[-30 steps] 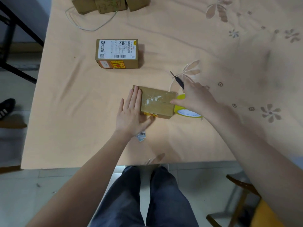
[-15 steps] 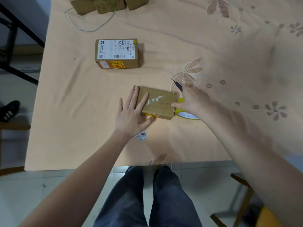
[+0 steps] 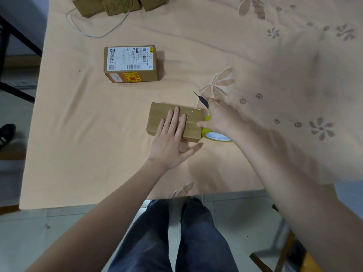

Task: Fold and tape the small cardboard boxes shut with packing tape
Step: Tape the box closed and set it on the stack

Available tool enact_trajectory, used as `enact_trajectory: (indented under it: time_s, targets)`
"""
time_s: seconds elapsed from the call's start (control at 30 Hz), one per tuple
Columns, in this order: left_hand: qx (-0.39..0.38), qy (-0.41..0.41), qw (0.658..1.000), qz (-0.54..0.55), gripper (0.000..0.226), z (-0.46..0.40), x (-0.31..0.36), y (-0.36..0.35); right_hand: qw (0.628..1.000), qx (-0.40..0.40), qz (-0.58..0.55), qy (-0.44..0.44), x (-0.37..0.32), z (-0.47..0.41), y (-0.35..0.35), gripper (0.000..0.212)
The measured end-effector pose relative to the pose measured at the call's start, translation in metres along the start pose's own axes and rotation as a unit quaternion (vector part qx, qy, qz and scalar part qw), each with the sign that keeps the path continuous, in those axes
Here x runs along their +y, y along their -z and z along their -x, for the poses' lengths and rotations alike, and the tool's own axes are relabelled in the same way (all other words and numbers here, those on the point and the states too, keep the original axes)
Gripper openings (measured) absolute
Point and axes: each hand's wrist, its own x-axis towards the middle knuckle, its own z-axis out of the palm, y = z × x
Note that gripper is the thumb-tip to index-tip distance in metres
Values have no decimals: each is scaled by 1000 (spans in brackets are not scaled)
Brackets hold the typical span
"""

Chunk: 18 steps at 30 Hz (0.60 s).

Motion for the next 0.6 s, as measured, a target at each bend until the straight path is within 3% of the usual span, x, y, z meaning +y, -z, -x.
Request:
enact_trajectory:
  time_s: [0.13, 0.27, 0.33, 0.47, 0.6]
  targets:
    - [12, 5, 999, 33, 101, -4, 10, 6, 1000, 17, 5, 10, -1, 1, -1, 54]
    - [2, -49, 999, 17, 96, -5, 29, -4, 1000, 13, -21, 18, 3, 5, 2, 42]
    - [0, -43, 999, -1, 95, -7, 28, -8, 996, 17, -92, 7, 8, 7, 9, 43]
    - [12, -37, 999, -9, 93, -8, 29, -11, 978, 34, -189, -78, 36, 22, 23, 25]
    - [24, -28, 999, -19, 89, -8, 35, -14, 948, 38, -306, -79, 52, 43, 11, 34]
